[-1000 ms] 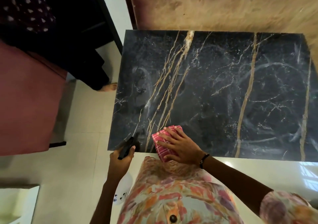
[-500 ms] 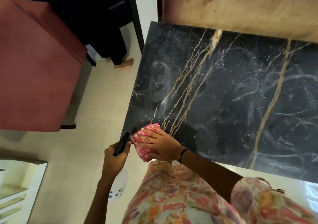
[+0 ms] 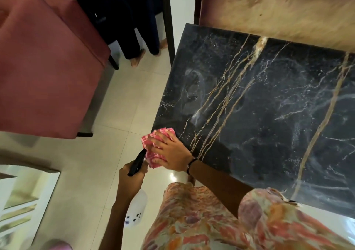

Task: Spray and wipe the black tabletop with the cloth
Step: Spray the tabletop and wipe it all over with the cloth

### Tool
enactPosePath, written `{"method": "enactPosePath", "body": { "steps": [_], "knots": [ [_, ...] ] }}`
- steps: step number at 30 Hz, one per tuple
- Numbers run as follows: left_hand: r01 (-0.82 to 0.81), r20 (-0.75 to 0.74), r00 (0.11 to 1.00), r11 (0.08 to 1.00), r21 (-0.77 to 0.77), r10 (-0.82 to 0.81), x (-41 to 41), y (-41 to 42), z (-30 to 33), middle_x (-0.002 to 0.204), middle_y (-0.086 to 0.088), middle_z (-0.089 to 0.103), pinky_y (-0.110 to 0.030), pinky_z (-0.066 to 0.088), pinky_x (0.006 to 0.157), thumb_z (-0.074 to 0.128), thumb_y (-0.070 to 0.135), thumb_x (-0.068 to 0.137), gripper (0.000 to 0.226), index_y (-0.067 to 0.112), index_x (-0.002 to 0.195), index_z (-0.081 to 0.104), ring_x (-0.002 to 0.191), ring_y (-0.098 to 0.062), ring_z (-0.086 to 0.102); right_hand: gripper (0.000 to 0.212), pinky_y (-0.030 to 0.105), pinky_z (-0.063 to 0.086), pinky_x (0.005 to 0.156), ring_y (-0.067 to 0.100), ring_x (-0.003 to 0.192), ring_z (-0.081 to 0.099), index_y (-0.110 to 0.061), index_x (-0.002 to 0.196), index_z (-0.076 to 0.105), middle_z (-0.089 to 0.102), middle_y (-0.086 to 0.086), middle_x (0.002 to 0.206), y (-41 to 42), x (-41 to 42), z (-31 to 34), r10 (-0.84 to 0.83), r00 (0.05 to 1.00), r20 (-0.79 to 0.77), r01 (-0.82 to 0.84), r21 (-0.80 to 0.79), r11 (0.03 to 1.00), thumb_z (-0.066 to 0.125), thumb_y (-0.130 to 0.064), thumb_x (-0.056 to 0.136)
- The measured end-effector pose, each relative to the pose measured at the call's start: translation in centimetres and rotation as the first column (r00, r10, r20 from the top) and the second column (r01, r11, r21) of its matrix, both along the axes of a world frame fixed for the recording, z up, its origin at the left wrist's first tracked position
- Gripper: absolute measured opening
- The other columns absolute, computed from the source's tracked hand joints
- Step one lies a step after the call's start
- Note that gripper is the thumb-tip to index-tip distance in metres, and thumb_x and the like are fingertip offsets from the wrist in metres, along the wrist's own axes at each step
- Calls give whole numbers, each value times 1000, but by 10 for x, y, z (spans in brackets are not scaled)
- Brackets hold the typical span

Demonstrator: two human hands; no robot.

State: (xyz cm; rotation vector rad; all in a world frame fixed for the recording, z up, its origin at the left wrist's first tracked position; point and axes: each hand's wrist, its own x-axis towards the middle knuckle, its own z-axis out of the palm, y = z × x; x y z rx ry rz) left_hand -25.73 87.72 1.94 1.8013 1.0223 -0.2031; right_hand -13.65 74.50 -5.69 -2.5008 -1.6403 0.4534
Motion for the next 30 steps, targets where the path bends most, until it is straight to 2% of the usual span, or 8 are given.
{"method": "enactPosePath", "body": {
  "steps": [8,11,14,17,20,23,25,30],
  "knots": [
    [-21,21,1000,1000,-23,21,11,5,4,56,-16,54,-28,32,49,66,24,88,31,1,68,64,40,-20,35,56,50,8,117,25,141,28,-29,145,32,37,0,151,-69,25,2,66,997,27,-67,65,996,33,-57,96],
    [-16,60,998,1000,-20,17,14,7,7,68,-30,59,-27,32,49,65,24,88,31,-3,74,65,41,-20,36,56,54,17,116,26,143,24,-29,145,33,33,0,153,-50,46,3,-31,1000,3,31,13,999,32,-56,96],
    [1,70,998,1000,3,-1,15,7,8,69,-30,61,-28,33,48,64,24,88,31,-2,71,65,38,-16,36,58,58,10,115,30,144,21,-29,145,33,31,2,154,-12,43,7,-136,991,-14,135,-38,990,22,-56,95],
    [14,68,998,1000,-4,-13,17,7,10,63,-30,55,-31,32,49,65,23,88,33,-4,70,62,41,-20,35,59,58,11,115,32,144,20,-28,143,38,32,3,154,10,19,7,-95,995,4,95,-74,993,18,-54,95],
    [1,63,998,999,-42,2,19,4,13,47,-13,39,-33,29,51,65,25,88,40,-9,71,55,46,-20,31,52,56,10,116,32,142,25,-25,139,42,38,5,150,-3,-5,5,26,1000,-17,-26,24,999,30,-51,96],
    [-4,76,997,998,-70,9,23,-2,15,53,-12,51,-31,30,49,64,26,88,33,-3,72,62,44,-20,34,52,52,8,118,28,141,28,-30,143,36,38,1,151,-41,-8,1,86,996,-5,-85,74,994,31,-53,97],
    [-10,64,998,997,-72,14,27,-5,17,46,2,55,-28,33,47,64,24,88,28,6,67,63,37,-12,39,54,49,3,118,25,141,28,-31,145,33,37,-1,151,-67,3,1,63,998,4,-64,65,996,29,-57,98],
    [19,48,999,996,-89,-15,41,-17,24,32,10,47,-21,35,45,63,25,89,23,11,71,60,33,-10,45,55,56,16,116,26,143,25,-29,146,31,35,1,152,-92,58,4,-73,997,19,73,10,997,30,-56,98]
  ]
}}
